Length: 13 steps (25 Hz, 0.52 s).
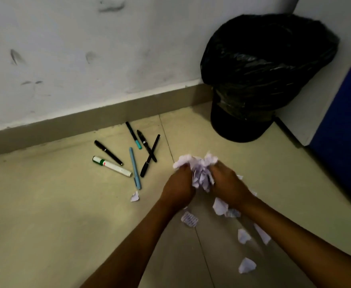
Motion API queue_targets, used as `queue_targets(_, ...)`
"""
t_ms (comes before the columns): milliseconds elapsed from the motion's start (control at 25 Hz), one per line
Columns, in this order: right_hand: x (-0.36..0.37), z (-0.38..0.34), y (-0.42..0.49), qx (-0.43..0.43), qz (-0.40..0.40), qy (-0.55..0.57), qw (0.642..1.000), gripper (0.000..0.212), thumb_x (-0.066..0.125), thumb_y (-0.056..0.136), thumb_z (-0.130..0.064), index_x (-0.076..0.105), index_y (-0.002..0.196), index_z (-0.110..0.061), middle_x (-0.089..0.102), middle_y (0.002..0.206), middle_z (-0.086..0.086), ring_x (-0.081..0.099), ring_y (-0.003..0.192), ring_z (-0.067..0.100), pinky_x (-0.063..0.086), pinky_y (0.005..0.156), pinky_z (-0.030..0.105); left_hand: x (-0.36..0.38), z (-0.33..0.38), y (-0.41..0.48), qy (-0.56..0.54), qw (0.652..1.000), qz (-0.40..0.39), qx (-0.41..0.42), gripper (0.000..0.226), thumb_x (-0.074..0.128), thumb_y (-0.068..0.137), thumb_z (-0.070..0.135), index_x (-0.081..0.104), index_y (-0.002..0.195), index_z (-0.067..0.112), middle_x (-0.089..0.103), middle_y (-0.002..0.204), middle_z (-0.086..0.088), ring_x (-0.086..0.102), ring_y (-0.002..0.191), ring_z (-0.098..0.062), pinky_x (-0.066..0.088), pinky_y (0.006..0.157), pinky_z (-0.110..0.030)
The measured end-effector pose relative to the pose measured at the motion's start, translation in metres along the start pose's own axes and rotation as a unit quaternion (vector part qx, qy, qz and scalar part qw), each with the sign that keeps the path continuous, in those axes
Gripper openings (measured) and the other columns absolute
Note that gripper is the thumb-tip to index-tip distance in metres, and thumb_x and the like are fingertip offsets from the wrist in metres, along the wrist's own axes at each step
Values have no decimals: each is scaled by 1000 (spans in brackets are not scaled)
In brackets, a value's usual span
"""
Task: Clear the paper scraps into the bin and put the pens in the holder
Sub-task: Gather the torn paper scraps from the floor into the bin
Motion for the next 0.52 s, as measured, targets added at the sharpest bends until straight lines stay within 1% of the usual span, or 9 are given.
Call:
queue_targets(80, -58, -17, 21, 30, 60, 5, 998, 25, 55, 81, -6, 55, 103, 6, 60, 104, 28, 59, 97, 38, 39, 74, 32, -35, 42, 25, -14, 996, 36, 75, 24, 42, 90, 8, 56, 107, -2, 58, 114, -24, 54, 106, -33, 31, 78, -18)
queue_targets(160, -124, -31, 46, 21, 119, -10, 993, 23, 54, 76, -12, 54, 92, 4, 60, 96, 29, 59, 90, 38, 27, 63, 22, -74, 88, 58, -20, 987, 71, 145, 30, 39, 86, 13, 58, 100, -6, 60, 107, -30, 56, 98, -33, 27, 69, -16)
queue_targets(200, -158, -38, 58, 13, 154, -30, 988, 24, 53, 72, -14, 53, 88, 3, 61, 92, 31, 59, 87, 40, 24, 58, 24, -94, 113, 73, -22, 977, 100, 186, 35, 38, 84, 17, 59, 97, -8, 61, 104, -32, 57, 95, -33, 27, 66, -18)
queue_targets(280, -211, -42, 85, -7, 213, -66, 975, 24, 52, 73, -11, 52, 91, 5, 62, 94, 32, 59, 90, 43, 28, 60, 30, -120, 156, 105, -11, 957, 143, 254, 36, 38, 80, 16, 60, 92, -10, 63, 98, -35, 60, 91, -40, 29, 64, -23)
queue_targets(320, -229, -37, 101, 2, 225, -73, 971, 24, 53, 77, -7, 52, 97, 6, 63, 100, 31, 58, 95, 43, 33, 65, 32, -125, 172, 125, -2, 954, 152, 257, 35, 38, 80, 14, 60, 94, -9, 63, 100, -35, 60, 93, -42, 30, 65, -23)
queue_targets(360, -239, -26, 119, 24, 218, -75, 973, 25, 53, 80, -4, 53, 103, 5, 63, 106, 30, 58, 98, 41, 39, 71, 33, -126, 181, 150, 19, 963, 143, 227, 35, 37, 82, 14, 58, 98, -8, 62, 105, -33, 59, 96, -42, 32, 68, -25)
queue_targets(400, -245, -13, 135, 54, 194, -67, 977, 26, 52, 82, -2, 54, 107, 4, 63, 109, 29, 61, 94, 38, 44, 72, 32, -123, 184, 177, 54, 975, 117, 179, 35, 37, 86, 16, 56, 104, -6, 61, 110, -31, 58, 100, -40, 36, 73, -27)
queue_targets(480, -246, 10, 160, 108, 124, -32, 986, 23, 48, 88, -6, 59, 108, -3, 66, 103, 26, 66, 69, 24, 50, 54, 21, -113, 186, 222, 133, 985, 35, 105, 31, 44, 90, 17, 52, 114, 1, 58, 120, -26, 55, 108, -37, 41, 84, -31)
queue_targets(520, -247, 21, 170, 126, 98, -18, 987, 24, 47, 91, -12, 59, 111, -8, 67, 103, 22, 65, 66, 18, 49, 52, 17, -108, 191, 238, 170, 980, 6, 101, 32, 50, 88, 19, 53, 116, 5, 58, 122, -23, 54, 110, -35, 41, 88, -32)
Point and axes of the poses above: each hand's wrist, its own y-axis towards the middle knuckle, its own x-axis out of the palm, z = x × y, the point moved 2 cm from there along y, towards the middle knuckle
